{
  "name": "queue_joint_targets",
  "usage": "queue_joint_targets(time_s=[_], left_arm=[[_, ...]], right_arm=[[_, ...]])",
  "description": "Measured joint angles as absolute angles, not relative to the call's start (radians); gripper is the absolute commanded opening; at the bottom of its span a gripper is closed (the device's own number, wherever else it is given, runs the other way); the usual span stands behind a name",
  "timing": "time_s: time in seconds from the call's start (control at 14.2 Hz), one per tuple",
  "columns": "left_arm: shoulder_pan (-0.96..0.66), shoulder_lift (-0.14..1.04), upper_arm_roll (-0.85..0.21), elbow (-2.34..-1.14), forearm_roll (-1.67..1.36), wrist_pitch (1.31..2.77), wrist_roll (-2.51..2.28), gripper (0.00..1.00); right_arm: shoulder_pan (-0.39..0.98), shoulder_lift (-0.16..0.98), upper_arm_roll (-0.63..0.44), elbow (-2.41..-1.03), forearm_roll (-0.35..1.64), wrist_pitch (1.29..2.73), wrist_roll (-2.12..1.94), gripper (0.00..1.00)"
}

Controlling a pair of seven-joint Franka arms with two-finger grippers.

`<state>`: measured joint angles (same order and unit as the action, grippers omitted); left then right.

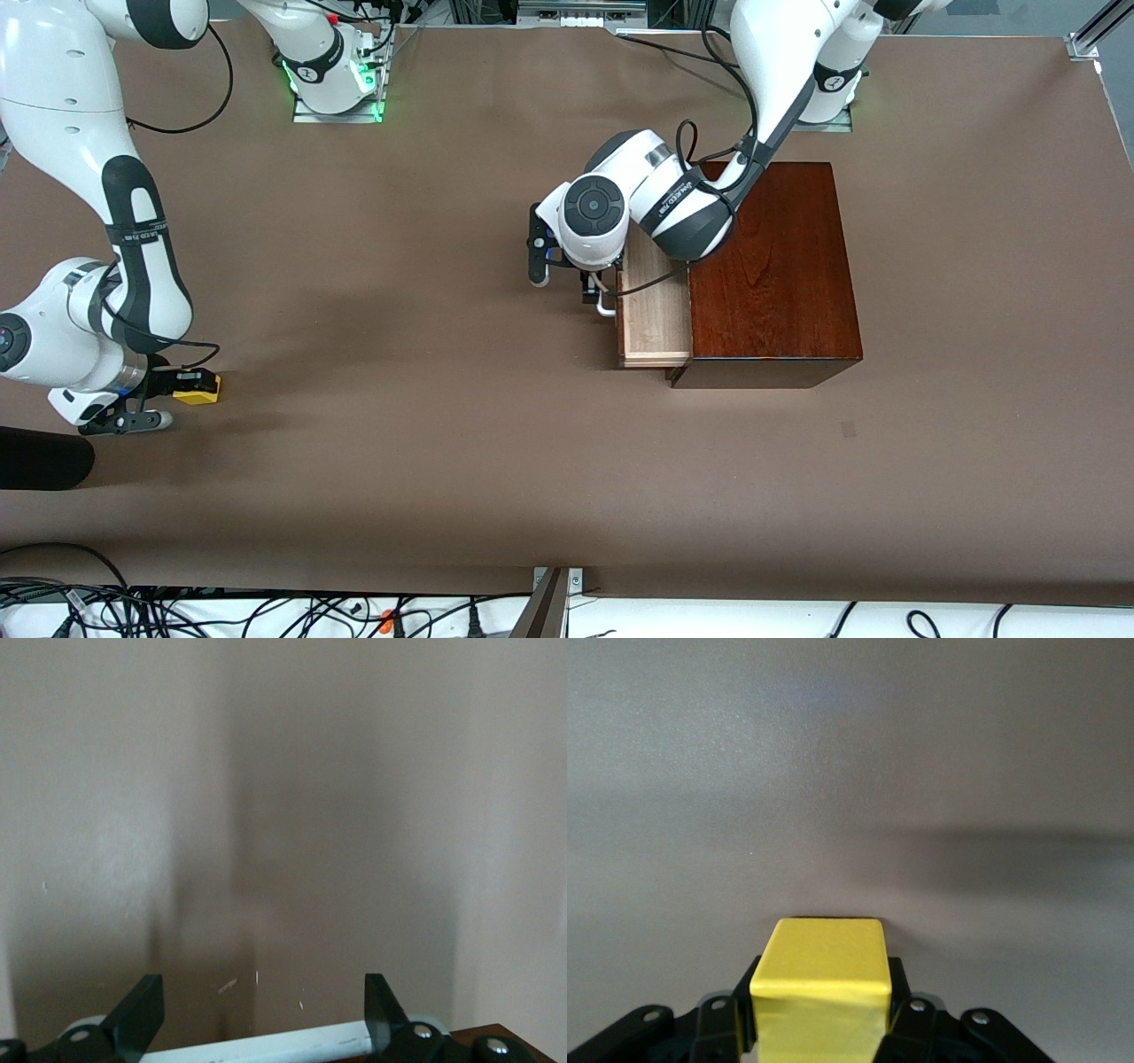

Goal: Open drawer, take yellow block, close drawer
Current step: 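Carry the cube away with the right gripper while the left gripper pushes the drawer, then release the cube on the table while the left gripper shuts the drawer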

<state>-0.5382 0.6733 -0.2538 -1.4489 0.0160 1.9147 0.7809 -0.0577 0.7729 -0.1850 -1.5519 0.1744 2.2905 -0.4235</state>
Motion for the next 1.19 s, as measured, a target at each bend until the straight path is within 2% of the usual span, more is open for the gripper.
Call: queue_joint_targets(time_s=[0.07,0.35,0.56,1.19], left_arm=[[-0.537,0.671,-0.251,-1.447,0.039,1.888,0.763,1.00],[-0.533,0.664,-0.233,-1.446,0.061,1.837,0.731,1.00],[-0.534,0.664,-0.229,-1.446,0.061,1.833,0.723,1.00],[-0.503,0.651,-0.186,-1.446,0.076,1.783,0.722,1.00]], right_arm=[[-0.058,0.773,-0.185,-1.552,0.175,2.290,-0.420,1.00],[-0.057,0.778,-0.185,-1.550,0.175,2.283,-0.376,1.00],[-0.057,0.754,-0.185,-1.525,0.175,2.224,-0.369,1.00],[-0.057,0.405,-0.195,-1.503,0.169,1.792,-0.359,1.00]])
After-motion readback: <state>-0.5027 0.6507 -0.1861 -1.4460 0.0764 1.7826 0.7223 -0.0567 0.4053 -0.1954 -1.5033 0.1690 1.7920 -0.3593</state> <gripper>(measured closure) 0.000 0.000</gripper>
